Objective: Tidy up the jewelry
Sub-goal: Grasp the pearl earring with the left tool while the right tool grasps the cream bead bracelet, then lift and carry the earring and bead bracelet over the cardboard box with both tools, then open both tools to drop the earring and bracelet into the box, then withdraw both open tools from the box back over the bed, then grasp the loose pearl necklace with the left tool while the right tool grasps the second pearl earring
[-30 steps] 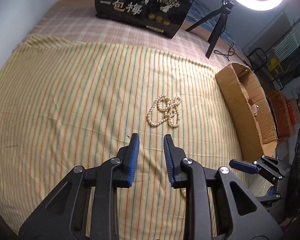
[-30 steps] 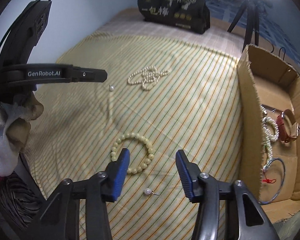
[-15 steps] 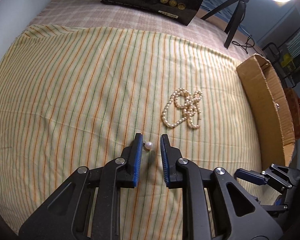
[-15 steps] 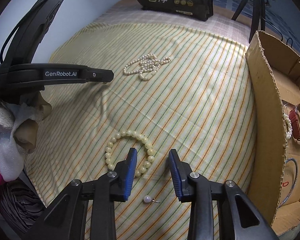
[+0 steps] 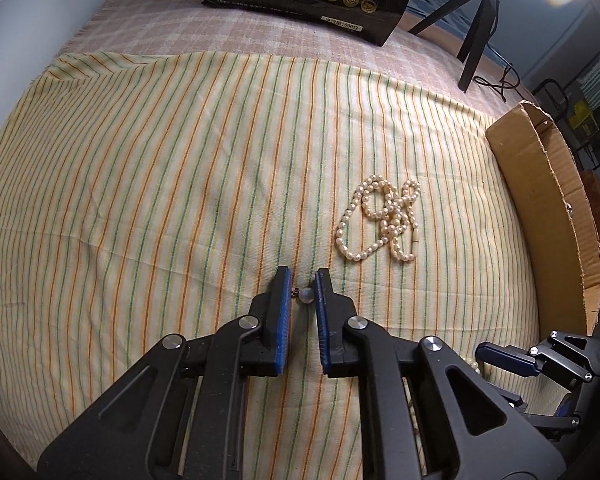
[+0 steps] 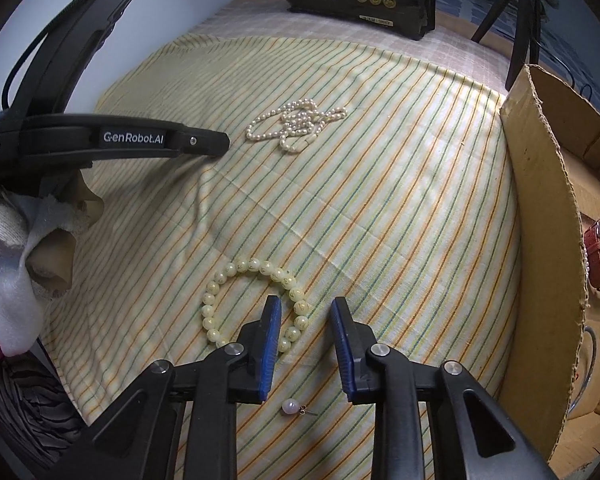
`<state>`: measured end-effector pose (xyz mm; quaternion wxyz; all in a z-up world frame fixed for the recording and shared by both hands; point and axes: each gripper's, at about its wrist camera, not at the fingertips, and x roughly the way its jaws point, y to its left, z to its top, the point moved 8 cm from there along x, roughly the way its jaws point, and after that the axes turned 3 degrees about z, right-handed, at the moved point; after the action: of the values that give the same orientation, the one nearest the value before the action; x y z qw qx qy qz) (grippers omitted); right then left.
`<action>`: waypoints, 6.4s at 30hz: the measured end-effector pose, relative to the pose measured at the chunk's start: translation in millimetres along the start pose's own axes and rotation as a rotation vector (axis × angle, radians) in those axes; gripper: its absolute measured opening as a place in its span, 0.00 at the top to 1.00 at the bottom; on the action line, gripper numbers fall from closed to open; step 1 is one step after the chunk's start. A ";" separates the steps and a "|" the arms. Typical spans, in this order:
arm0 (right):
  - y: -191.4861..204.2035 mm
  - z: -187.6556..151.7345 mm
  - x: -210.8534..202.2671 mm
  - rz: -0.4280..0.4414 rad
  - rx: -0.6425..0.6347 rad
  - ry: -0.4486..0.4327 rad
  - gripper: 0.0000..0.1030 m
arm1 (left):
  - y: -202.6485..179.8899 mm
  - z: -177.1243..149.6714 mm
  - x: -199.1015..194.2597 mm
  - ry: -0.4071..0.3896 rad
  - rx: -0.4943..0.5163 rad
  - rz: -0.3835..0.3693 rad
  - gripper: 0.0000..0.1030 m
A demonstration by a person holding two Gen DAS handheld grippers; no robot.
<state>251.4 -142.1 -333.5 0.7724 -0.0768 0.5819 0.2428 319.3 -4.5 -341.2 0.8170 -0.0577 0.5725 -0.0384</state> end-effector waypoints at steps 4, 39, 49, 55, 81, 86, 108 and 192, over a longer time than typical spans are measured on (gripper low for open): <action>4.1 -1.2 0.1 -0.021 -0.026 -0.003 0.88 | -1.2 0.0 -1.6 -0.006 -0.002 -0.003 0.92; -2.8 16.2 -114.5 -0.029 0.010 -0.266 0.95 | -46.4 16.7 -87.6 -0.160 0.005 -0.151 0.92; -37.4 13.4 -164.1 -0.060 0.074 -0.367 0.95 | -91.7 18.8 -111.7 -0.200 0.064 -0.207 0.92; -67.5 4.9 -185.8 -0.082 0.130 -0.403 0.95 | -122.4 20.4 -118.6 -0.211 0.099 -0.239 0.92; -165.3 -43.4 -193.4 -0.145 0.285 -0.392 0.95 | -229.2 46.2 -85.0 -0.222 0.213 -0.241 0.92; -175.4 -47.5 -186.2 -0.145 0.302 -0.377 0.95 | -243.0 49.7 -76.8 -0.232 0.238 -0.223 0.92; -181.6 -50.1 -174.8 -0.129 0.301 -0.360 0.72 | -265.6 54.2 -71.7 -0.271 0.295 -0.187 0.92; 2.1 -57.4 -21.8 0.023 0.013 -0.094 0.66 | -39.8 41.4 -20.5 -0.093 0.079 -0.116 0.28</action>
<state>196.5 -169.5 -330.6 0.7966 -0.0534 0.5473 0.2511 351.4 -39.2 -302.6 0.8406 -0.0603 0.5278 -0.1055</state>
